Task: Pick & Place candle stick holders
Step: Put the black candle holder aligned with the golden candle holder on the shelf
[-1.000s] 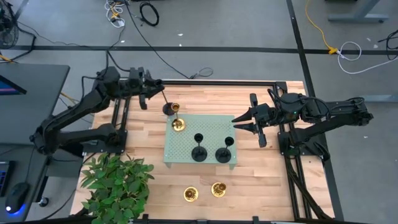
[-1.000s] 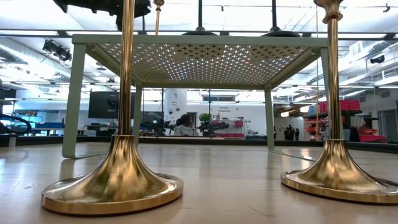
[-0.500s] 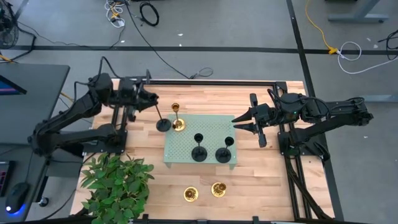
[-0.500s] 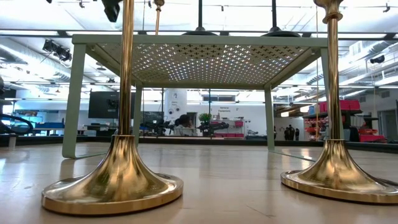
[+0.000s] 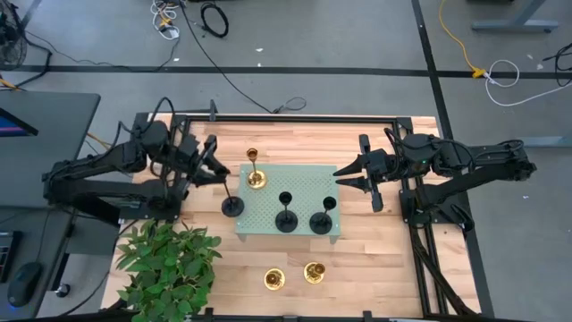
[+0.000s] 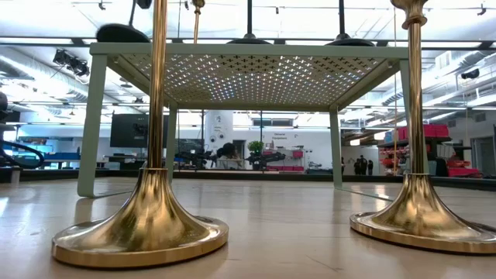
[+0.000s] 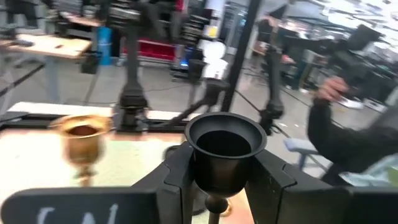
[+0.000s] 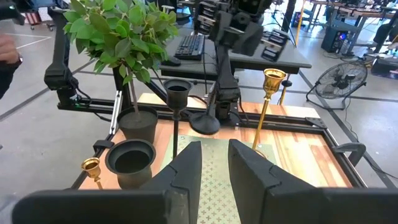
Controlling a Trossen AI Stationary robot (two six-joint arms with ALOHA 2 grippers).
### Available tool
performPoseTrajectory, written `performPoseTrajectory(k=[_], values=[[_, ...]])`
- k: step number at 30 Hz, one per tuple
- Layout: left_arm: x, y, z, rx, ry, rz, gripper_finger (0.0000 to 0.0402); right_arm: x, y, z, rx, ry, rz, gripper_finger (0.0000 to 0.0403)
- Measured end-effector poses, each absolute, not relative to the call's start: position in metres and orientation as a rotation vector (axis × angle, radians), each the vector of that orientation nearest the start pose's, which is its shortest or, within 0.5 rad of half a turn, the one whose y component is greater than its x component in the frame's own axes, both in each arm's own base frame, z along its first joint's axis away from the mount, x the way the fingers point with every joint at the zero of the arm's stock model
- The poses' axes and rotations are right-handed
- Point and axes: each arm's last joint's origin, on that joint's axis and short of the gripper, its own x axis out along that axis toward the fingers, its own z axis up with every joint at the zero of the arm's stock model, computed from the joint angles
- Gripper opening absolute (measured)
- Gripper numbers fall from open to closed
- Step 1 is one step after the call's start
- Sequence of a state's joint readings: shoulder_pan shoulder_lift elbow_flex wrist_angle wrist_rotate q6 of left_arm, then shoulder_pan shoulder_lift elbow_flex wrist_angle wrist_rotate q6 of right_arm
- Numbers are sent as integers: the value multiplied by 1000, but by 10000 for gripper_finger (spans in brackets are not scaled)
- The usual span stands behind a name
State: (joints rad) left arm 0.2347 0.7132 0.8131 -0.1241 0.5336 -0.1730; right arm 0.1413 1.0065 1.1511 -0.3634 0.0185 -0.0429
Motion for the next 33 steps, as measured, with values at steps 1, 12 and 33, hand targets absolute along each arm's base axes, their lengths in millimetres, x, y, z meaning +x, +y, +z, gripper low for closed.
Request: performPoseTrajectory(k=[1,12,33], values=[[151,17,358,-170,48,-314,107,205,29,400,-60,216,127,79],[177,-18,355,-92,25,-436,109,205,29,400,-60,215,127,79],[217,-49,337,20,31,-411,109,205,29,400,-60,214,127,79]])
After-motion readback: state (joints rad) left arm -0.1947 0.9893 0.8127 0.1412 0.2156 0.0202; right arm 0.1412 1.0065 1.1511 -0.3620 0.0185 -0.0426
